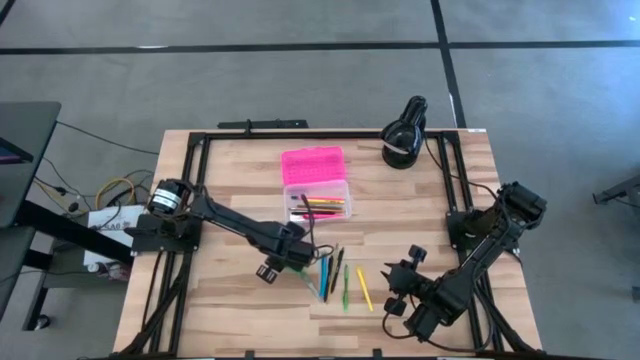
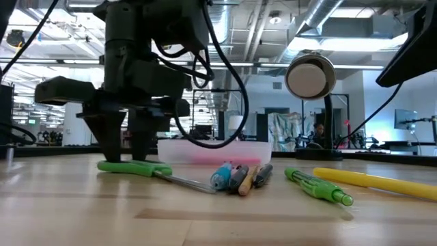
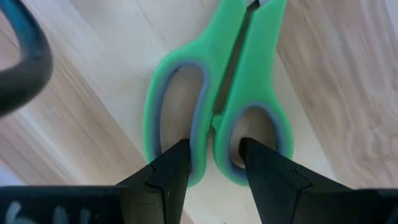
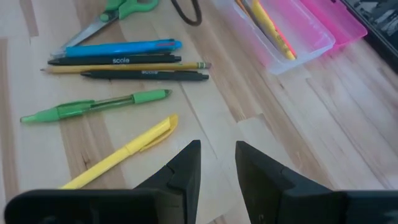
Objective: Pick & place school supplies into a supply box
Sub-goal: Put the green scissors into the supply box
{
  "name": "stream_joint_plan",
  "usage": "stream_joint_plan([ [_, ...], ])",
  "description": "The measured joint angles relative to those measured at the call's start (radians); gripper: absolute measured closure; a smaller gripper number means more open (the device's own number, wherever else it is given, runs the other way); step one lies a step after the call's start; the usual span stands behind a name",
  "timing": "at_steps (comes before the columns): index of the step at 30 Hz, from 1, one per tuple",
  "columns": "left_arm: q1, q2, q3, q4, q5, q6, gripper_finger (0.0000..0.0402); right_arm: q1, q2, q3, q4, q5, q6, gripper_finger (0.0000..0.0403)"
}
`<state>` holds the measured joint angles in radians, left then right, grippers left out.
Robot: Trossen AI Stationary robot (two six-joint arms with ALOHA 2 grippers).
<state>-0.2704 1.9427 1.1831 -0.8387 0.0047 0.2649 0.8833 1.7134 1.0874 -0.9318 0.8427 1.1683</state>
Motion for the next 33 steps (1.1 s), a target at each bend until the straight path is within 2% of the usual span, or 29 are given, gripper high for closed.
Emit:
stream_joint_plan([
  [12, -0.011, -0.022, -0.047, 0.003, -0.008, -0.116, 0.0253, 0.0, 0.0, 0.0, 0.001, 0.004, -0.017, 0.0308],
  [25, -0.012, -0.187, -0.257, 0.115, -0.025, -0.185, 0.0253, 0.0, 0.0, 0.0, 0.001, 0.024, -0.022, 0.0308],
  [33, -0.011, -0.33, -0.42, 0.207, -0.053, -0.254, 0.0253, -0.004, 0.0, 0.0, 0.001, 0.027, -0.025, 0.0308],
])
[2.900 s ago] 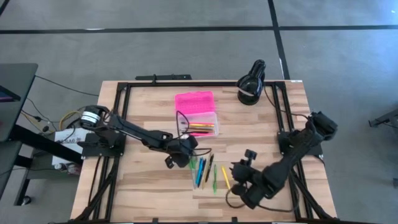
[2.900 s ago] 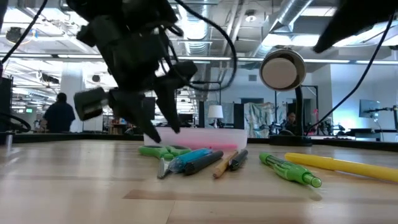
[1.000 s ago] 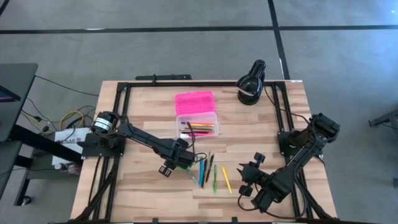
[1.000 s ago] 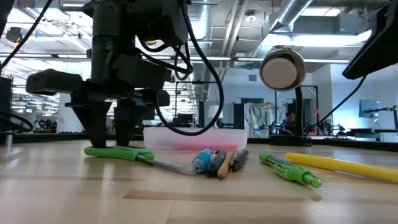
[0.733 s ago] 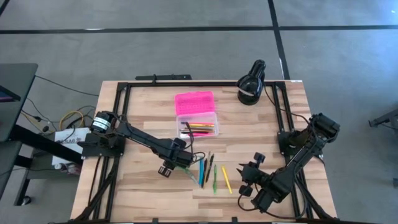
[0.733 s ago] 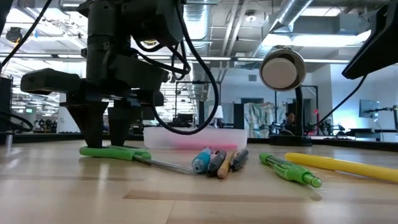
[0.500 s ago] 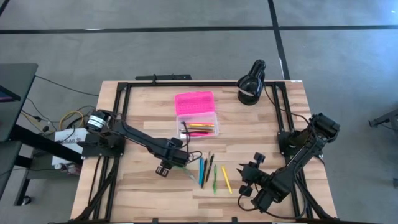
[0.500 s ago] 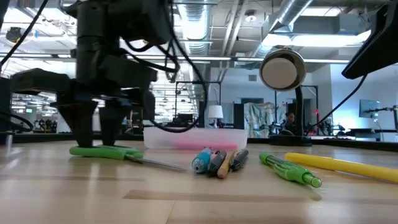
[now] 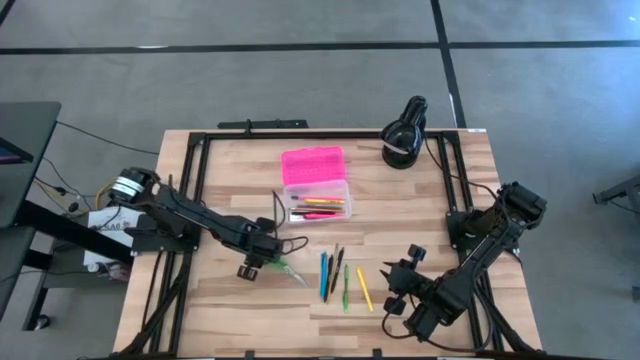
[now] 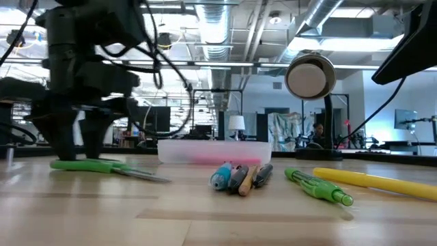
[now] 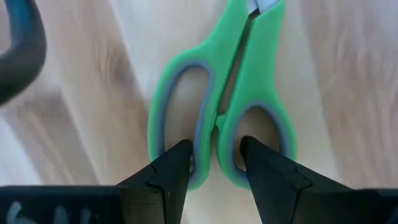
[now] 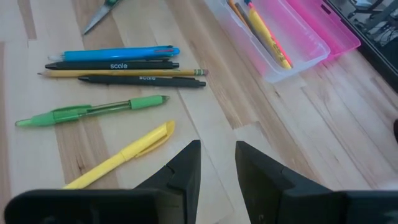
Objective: Pick & place school supplies into a supply box
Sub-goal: Put the green scissors into the supply box
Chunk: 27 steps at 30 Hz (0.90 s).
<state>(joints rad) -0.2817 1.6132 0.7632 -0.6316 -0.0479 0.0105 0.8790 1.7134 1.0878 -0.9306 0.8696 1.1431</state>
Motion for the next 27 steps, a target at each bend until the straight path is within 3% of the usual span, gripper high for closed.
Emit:
stream_joint_plan([
  [10, 0.005, -0.187, -0.122, -0.062, -0.05, -0.081, 0.0253, -0.004, 0.0, 0.0, 0.001, 0.022, -0.003, 0.0308],
  [18, 0.005, -0.183, -0.118, -0.066, -0.06, -0.079, 0.0256, -0.005, 0.0, 0.0, 0.002, 0.025, -0.002, 0.0308],
  [27, 0.006, -0.171, -0.115, -0.071, -0.043, -0.077, 0.0329, -0.024, 0.0, 0.0, 0.01, 0.029, -0.026, 0.0308],
])
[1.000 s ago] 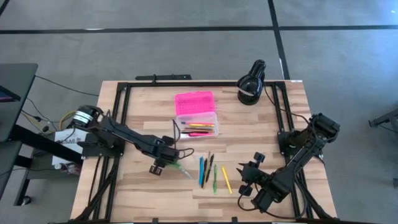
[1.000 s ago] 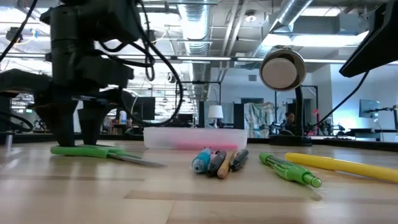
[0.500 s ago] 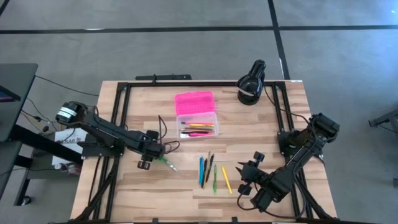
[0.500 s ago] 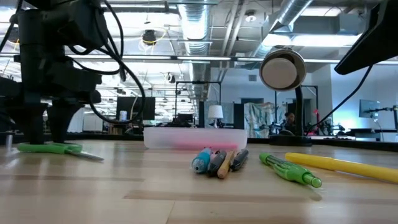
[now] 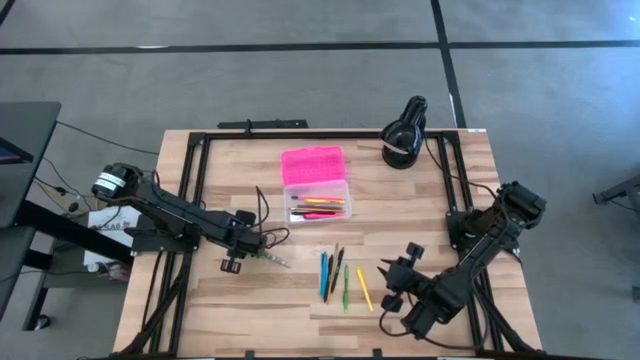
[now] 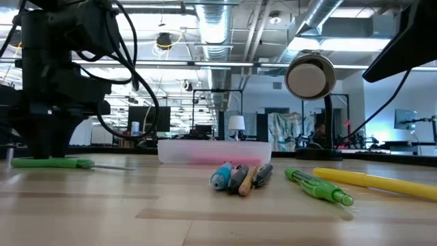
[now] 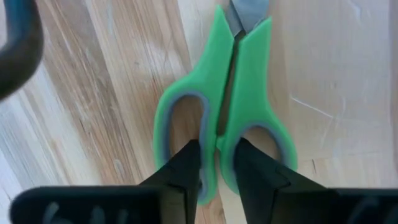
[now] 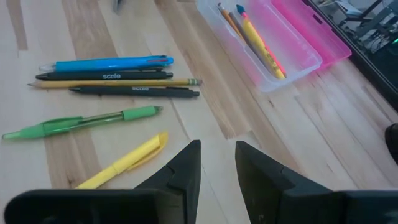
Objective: Pick & place school supplies into a supply box
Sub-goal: Put the green scissors into the supply box
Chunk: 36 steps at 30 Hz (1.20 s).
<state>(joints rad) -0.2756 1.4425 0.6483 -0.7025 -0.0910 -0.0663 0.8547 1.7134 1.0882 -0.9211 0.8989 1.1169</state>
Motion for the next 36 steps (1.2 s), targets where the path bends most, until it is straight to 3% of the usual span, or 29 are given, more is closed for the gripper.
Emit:
stream_joint_plan([
  [4, 0.0, 0.0, 0.0, -0.002, -0.001, 0.0, 0.0337, -0.008, 0.0, 0.0, -0.001, 0.0, -0.002, 0.0308],
  [11, 0.0, 0.0, 0.0, -0.009, -0.016, -0.015, 0.0302, -0.013, 0.0, 0.0, 0.002, 0.0, -0.016, 0.0308],
  [36, 0.0, -0.004, -0.001, -0.006, -0.023, -0.031, 0.0317, -0.013, 0.0, 0.0, 0.002, 0.0, -0.021, 0.0308],
])
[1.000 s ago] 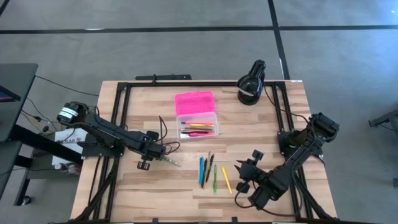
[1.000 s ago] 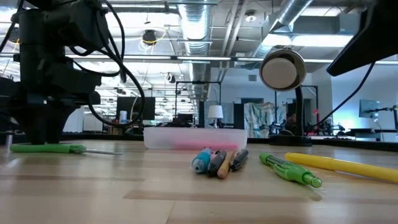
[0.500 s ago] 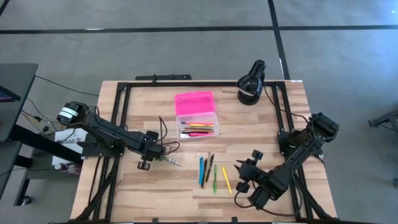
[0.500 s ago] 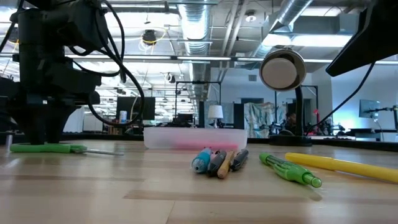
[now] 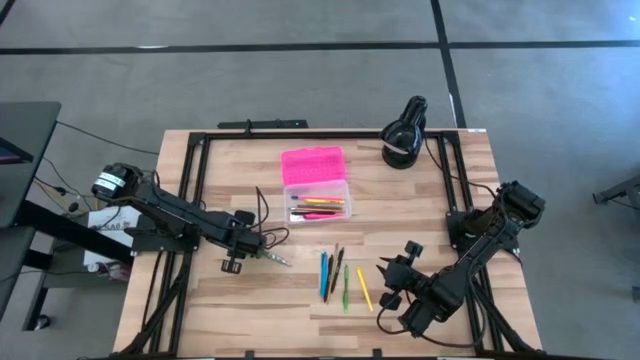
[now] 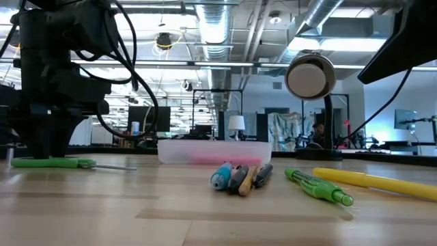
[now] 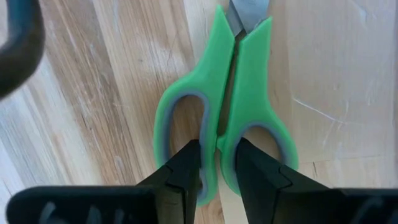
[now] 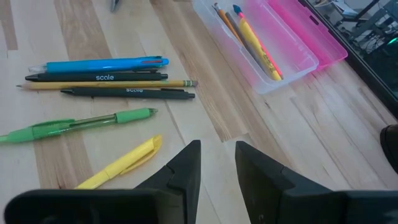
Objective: Pick & place school supplies into a supply box
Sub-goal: Put the green scissors into the supply box
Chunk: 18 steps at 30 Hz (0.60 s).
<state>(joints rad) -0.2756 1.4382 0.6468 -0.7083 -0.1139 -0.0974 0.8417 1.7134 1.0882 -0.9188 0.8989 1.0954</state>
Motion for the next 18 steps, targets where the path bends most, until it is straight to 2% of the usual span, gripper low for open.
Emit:
stream_joint_plan([
  [14, 0.001, -0.098, -0.003, 0.01, -0.048, -0.014, 0.0319, 0.0, 0.001, -0.021, 0.014, 0.02, -0.005, 0.0308],
  [18, 0.009, -0.148, -0.003, 0.054, -0.094, -0.042, 0.0319, 0.0, 0.001, -0.036, 0.019, 0.02, -0.005, 0.0308],
])
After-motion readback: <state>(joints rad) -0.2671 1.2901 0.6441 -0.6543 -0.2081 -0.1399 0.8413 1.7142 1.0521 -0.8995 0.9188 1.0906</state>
